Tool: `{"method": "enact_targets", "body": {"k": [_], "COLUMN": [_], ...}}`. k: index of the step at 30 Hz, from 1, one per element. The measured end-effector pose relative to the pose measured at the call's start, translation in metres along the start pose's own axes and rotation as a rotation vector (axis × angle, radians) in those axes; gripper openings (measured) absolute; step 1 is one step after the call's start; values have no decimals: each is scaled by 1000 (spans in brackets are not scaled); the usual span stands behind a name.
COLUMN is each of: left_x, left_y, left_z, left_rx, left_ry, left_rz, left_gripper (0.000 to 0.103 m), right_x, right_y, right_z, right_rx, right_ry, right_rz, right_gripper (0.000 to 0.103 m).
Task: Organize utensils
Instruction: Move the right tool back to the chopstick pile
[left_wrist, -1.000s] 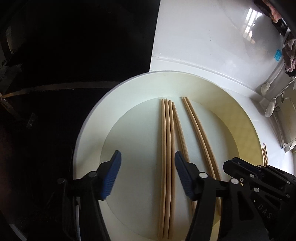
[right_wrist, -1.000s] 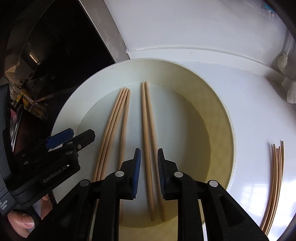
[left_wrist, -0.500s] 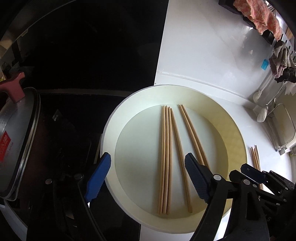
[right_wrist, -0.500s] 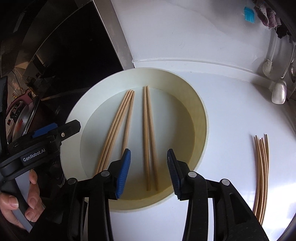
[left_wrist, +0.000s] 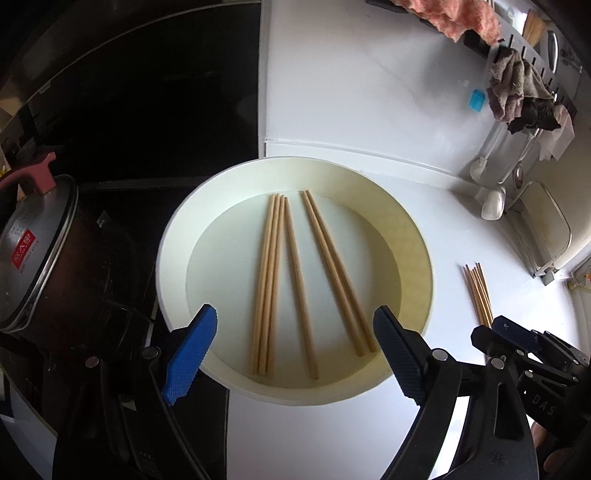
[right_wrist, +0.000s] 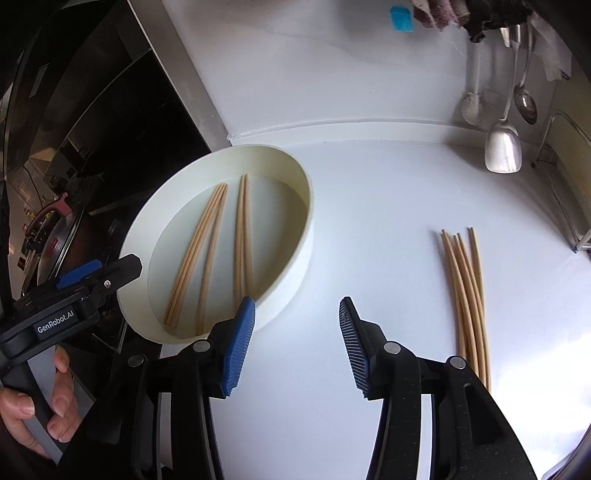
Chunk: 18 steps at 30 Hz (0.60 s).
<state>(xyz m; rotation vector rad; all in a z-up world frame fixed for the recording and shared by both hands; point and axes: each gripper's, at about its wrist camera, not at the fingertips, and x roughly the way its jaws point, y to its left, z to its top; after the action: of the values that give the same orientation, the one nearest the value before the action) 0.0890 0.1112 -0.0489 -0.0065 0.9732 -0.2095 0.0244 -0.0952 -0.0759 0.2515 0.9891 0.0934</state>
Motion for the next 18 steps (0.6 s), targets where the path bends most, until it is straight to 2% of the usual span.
{"method": "enact_targets", "body": {"k": [10, 18], "left_x": [0, 6], "left_y": [-81, -133], "left_z": [-16, -37], "left_rx": [79, 110], "left_ry": [28, 56], "left_rz": [-54, -87], "left_gripper": [85, 85], "right_x": [-41, -39], "right_y": [-88, -162], "right_z": [-25, -51], "right_rx": [96, 160], "right_ry": [-23, -17], "right_rz": [-76, -152], "right_gripper": [48, 48]}}
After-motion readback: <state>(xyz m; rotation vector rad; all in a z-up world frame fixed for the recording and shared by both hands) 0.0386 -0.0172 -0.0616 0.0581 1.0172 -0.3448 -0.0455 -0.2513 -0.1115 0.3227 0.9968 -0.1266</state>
